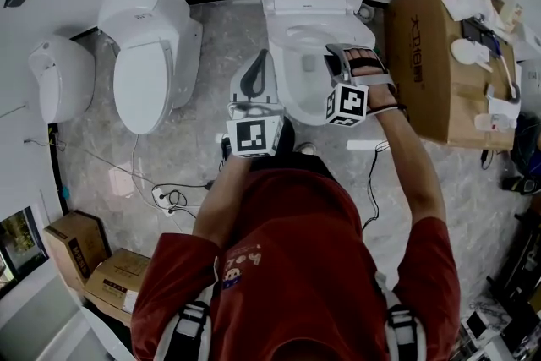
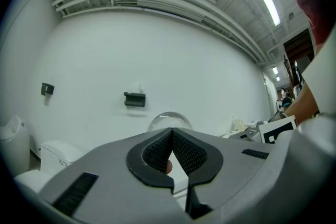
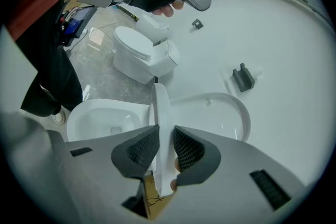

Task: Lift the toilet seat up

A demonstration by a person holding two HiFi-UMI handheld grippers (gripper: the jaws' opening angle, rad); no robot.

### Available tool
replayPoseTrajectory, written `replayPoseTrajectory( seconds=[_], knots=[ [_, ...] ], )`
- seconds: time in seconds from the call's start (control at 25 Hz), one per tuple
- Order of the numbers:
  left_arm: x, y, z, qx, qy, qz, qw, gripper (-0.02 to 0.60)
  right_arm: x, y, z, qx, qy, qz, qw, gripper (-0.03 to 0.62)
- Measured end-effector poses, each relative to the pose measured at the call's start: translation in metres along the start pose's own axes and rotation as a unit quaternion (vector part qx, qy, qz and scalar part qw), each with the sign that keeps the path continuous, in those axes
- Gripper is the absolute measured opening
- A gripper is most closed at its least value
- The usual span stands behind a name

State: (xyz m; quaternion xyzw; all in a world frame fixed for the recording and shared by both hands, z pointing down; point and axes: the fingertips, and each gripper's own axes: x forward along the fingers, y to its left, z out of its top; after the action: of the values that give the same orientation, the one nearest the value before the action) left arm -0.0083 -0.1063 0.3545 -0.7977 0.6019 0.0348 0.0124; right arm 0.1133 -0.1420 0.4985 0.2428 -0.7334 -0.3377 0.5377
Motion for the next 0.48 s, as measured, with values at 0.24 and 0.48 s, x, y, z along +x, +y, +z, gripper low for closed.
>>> replayPoseTrajectory(
  seconds=[0.24,0.48],
  knots=[
    [0.015,0.008,0.001,0.009,-0.001,0.0,1.0,0.009,0.009,-0.028,-0.001,-0.004,0.0,-0.015,1.0,0.086],
    [0.028,0.017,-0.001,0.027,0.01,-0.007,0.9996,0.009,0.019,-0.056,-0.002,-0.008,0.0,-0.031,1.0,0.083]
  ],
)
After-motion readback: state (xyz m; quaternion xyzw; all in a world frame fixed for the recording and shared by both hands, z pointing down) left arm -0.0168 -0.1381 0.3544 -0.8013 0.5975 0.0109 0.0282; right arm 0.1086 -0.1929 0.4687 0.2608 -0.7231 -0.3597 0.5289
